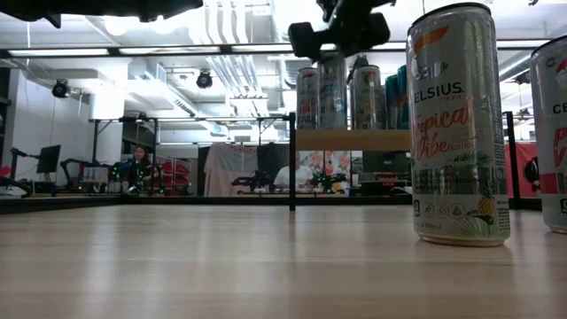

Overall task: Place canned beverage on shelf
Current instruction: Put the top white blue soda can on the shelf aligned with the other white blue soda can

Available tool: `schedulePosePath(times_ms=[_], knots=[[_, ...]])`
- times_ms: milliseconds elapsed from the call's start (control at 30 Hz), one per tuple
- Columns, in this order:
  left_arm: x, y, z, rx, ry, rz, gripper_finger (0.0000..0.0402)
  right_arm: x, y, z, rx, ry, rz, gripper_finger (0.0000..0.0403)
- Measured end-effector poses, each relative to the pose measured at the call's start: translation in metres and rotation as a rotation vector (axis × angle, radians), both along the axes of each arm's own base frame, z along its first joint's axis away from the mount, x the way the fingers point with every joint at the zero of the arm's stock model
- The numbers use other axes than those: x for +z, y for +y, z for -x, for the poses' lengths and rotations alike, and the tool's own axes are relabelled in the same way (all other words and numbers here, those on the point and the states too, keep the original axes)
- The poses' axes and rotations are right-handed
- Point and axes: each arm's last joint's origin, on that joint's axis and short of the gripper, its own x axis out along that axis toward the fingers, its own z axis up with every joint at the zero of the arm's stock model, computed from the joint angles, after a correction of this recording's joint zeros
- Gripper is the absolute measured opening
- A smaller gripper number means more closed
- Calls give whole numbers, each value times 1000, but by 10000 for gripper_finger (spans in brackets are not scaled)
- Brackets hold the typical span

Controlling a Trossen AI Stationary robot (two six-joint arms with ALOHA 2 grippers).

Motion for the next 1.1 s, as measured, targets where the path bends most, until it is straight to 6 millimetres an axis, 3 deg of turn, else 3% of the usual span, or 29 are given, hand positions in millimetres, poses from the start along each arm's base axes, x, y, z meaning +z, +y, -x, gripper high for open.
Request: schedulePosePath(times_ms=[167, 333, 500, 600, 767, 900, 1000, 1100], knots=[[0, 0, 0, 0, 0, 0, 356, 21, 0, -2, -3, 35, 34, 327], [0, 0, 0, -1, 0, 0, 356, 60, 12, -4, 52, 85, 84, 327], [0, 0, 0, -1, 0, 0, 356, 93, 28, -4, 242, 108, 86, 326], [1, 0, 0, -2, -7, 4, 356, 104, 32, -1, 420, 44, -41, 326], [2, 0, 0, -4, -22, 13, 356, 100, 28, 2, 661, -28, -370, 326], [1, 0, -1, -4, -18, 14, 356, 89, 31, 1, 644, 27, -479, 314], [1, 0, -2, -4, -14, 15, 356, 88, 29, 7, 576, 39, -562, 276], [1, 0, -3, -3, -15, 12, 356, 89, 21, 15, 502, 49, -665, 210]])
